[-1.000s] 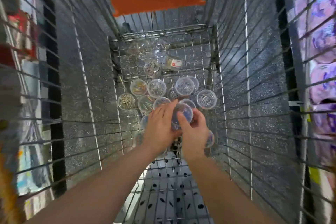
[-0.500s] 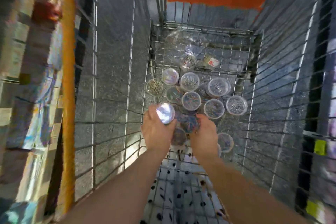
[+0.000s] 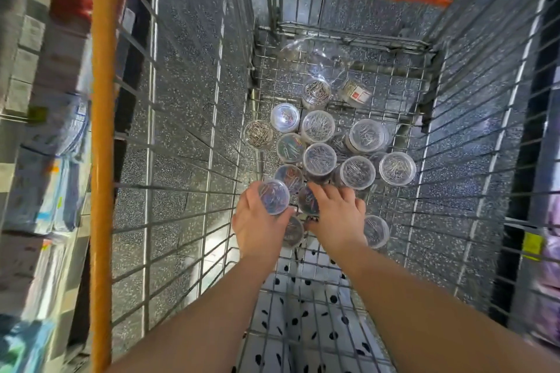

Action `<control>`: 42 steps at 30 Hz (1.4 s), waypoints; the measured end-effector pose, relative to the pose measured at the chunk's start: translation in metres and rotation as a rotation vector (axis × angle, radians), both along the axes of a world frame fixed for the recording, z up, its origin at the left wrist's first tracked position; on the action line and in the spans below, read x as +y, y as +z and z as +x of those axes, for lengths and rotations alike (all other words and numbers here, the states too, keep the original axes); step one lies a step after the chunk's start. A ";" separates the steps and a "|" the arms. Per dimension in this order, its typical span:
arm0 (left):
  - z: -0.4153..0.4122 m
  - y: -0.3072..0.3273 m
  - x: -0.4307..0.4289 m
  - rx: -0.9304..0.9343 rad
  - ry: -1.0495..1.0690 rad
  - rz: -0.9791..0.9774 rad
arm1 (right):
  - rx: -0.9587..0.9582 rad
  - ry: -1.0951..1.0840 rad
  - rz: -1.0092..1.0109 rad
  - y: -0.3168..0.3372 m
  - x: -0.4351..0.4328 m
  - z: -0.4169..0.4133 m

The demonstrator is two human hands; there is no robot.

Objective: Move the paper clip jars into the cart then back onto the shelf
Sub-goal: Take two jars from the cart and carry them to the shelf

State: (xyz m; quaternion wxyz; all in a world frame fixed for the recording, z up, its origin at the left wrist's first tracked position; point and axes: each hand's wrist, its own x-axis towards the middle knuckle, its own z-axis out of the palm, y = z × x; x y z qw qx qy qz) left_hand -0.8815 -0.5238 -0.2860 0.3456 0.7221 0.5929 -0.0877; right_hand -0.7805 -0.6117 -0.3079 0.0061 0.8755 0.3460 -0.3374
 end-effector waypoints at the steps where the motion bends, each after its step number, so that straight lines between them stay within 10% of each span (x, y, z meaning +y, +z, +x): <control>1: 0.000 0.000 0.000 -0.002 -0.005 0.007 | -0.011 -0.006 0.010 -0.001 0.001 -0.001; 16: 0.002 0.049 0.012 -0.221 -0.040 0.055 | 0.257 -0.421 0.333 0.054 0.008 -0.004; 42: 0.003 0.362 0.005 -0.686 -0.450 0.436 | -0.298 -0.133 1.017 0.389 -0.040 0.019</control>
